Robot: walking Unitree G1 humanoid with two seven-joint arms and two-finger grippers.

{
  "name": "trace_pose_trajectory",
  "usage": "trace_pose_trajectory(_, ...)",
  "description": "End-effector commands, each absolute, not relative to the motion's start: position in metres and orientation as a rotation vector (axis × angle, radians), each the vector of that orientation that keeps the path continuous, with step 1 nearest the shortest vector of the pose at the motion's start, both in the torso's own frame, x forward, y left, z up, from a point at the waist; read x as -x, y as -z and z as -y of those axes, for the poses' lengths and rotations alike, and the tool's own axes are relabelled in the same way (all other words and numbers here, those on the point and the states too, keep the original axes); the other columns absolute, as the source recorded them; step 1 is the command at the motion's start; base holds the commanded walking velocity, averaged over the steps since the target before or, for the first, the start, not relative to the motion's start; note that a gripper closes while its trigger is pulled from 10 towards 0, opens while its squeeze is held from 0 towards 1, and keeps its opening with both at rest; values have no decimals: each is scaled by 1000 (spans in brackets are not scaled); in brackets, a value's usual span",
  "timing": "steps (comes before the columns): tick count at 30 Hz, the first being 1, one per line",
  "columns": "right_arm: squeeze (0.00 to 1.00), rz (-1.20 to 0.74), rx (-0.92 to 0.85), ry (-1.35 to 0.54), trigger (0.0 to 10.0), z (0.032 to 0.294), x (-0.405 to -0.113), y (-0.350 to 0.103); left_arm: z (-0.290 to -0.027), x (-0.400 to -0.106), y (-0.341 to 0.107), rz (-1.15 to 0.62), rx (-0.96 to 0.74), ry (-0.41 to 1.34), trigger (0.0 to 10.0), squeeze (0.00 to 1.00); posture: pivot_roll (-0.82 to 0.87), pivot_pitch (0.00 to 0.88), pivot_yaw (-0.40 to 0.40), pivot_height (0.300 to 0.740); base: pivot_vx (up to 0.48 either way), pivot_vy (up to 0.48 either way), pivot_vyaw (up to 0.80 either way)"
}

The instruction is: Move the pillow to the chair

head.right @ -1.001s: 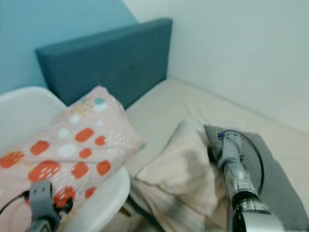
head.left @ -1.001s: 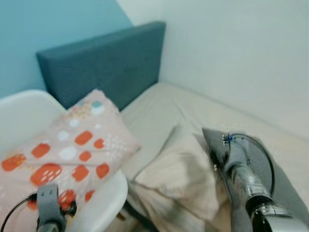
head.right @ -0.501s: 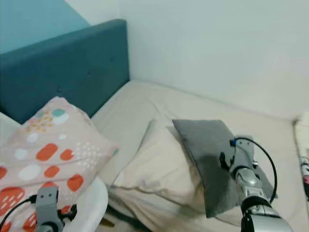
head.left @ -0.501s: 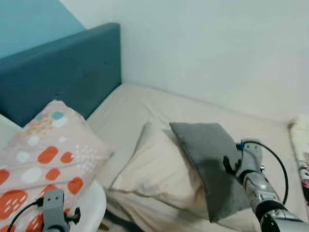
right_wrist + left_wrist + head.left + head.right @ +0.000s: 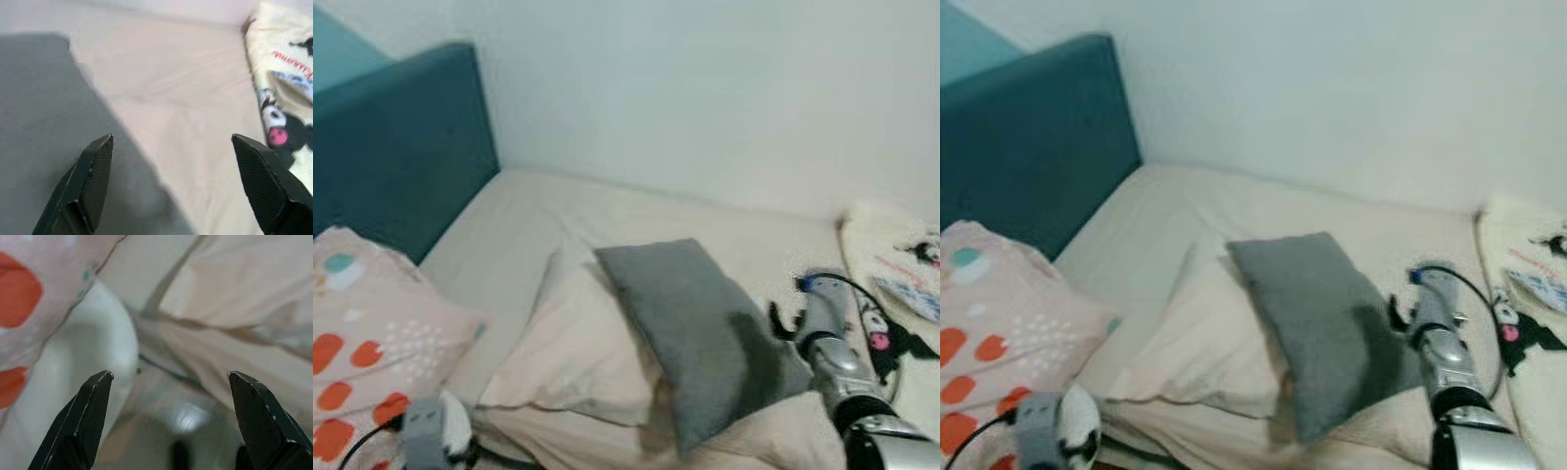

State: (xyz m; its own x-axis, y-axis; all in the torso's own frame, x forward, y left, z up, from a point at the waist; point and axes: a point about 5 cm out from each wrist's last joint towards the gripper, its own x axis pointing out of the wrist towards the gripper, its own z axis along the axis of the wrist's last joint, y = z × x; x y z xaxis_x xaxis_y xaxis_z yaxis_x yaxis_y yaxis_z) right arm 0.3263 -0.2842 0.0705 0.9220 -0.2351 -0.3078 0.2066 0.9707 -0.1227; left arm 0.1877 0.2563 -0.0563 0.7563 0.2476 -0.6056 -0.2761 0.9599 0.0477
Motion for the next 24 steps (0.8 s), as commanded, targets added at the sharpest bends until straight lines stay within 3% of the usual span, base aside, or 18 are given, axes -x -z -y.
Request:
trace_pose_trajectory(1,0,-315,83,193,10000,275,-330,-70,-259,-176,63,-698,39,-296,10000,0,-56,0,-72,740,0,-472,0)
trace_pose_trajectory(6,0,-310,55,158,10000,271,-332,-71,-257,-175,64,-706,39,-293,10000,0,-58,0,-73,740,0,-472,0)
trace_pose_trajectory(12,0,-329,8,71,10000,259,-334,-67,-260,-171,66,-730,34,-326,10000,0,-61,0,-74,740,0,0,0)
trace_pose_trajectory(20,0,-366,-217,-135,10000,229,-337,-61,-264,-168,67,-751,1,-340,10000,0,-63,0,-72,740,0,0,0)
trace_pose_trajectory(24,0,-371,-276,-196,10000,222,-338,-61,-272,-169,64,-741,-16,-383,10000,0,-67,0,-71,716,0,0,0)
